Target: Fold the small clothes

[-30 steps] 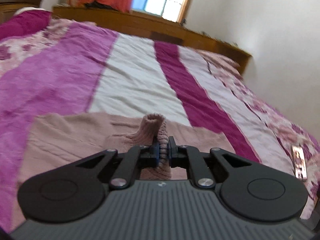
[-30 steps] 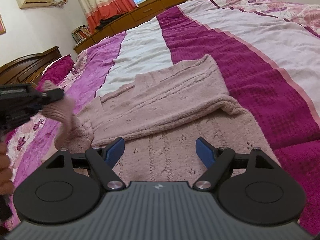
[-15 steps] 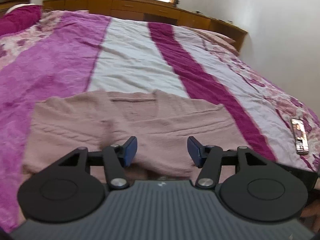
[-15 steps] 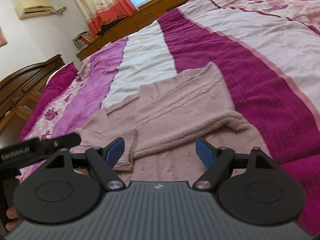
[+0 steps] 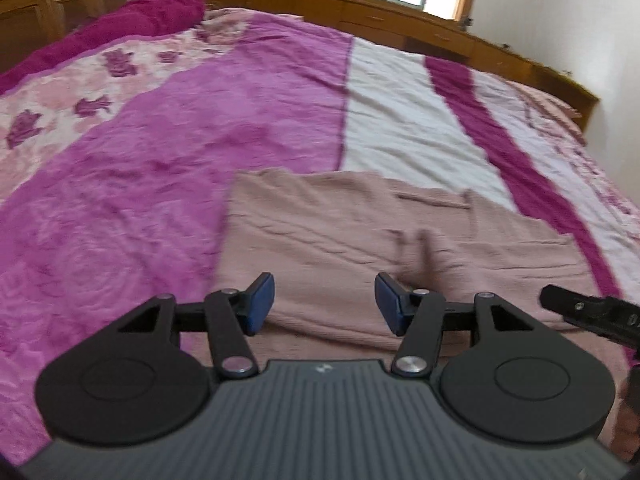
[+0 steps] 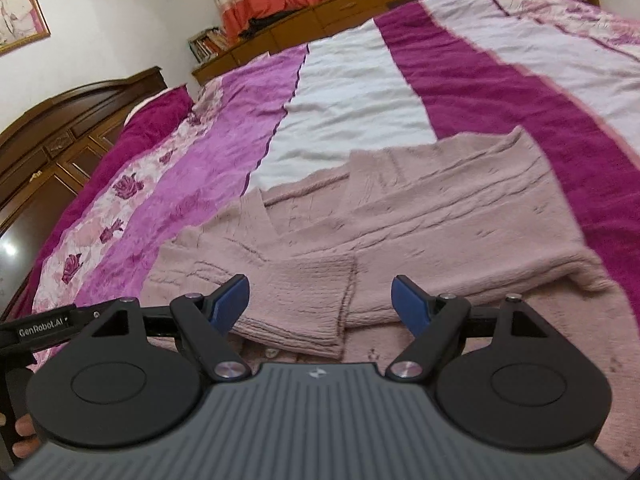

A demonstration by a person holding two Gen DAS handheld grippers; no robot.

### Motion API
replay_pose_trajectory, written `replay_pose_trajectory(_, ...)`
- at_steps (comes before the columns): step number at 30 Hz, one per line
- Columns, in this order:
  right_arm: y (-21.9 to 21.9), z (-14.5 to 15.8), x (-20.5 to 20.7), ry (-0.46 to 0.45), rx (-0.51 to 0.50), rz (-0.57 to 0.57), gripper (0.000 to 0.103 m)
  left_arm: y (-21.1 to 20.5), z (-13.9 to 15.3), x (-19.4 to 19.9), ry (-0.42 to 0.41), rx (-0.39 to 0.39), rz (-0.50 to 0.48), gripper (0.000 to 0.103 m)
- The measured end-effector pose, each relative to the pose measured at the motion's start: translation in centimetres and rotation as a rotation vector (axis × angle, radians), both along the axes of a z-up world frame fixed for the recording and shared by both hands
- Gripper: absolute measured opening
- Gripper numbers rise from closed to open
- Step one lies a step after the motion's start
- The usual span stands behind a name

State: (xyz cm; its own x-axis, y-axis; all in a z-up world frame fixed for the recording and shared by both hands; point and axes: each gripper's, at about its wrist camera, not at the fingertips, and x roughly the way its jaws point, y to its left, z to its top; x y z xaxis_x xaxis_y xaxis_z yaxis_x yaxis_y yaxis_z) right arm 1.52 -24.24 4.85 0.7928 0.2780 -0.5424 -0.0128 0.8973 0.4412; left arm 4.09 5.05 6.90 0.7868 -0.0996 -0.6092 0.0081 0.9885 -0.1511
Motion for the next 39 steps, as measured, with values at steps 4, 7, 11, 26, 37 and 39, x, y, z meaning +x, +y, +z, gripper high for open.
replay_pose_trajectory(4, 0.8, -0.6, 1.1, 0.020, -0.026, 0.016, 0.083, 1.3, -1.2, 0.5, 0.021, 0.014, 0.058, 0.057)
replay_pose_trajectory(7, 1.3, -0.9, 1.7, 0.024, -0.048, 0.021, 0.082, 2.2, -2.0, 0.6, 0.038, 0.018, 0.089, 0.057)
replay_pose_trajectory(11, 1.3, -1.4, 2.6, 0.041, -0.058, 0.021, 0.080, 2.9, -2.7, 0.4, 0.056, 0.056, 0.093, 0.057)
replay_pose_trajectory(26, 1.6, -1.8, 4.0, 0.079, -0.027, 0.030, 0.063, 3.6, -4.2, 0.6, 0.067, 0.123, 0.122, 0.050)
replay_pose_trajectory(37, 2.1, -1.8, 4.5, 0.097, -0.037, 0.036, 0.055, 4.4, -4.7, 1.3, 0.017, 0.062, 0.171, 0.018)
replay_pose_trajectory(39, 2.3, -1.8, 4.5, 0.098, -0.049, 0.039, 0.038, 4.5, -4.8, 1.3, 0.018, 0.048, 0.183, 0.018)
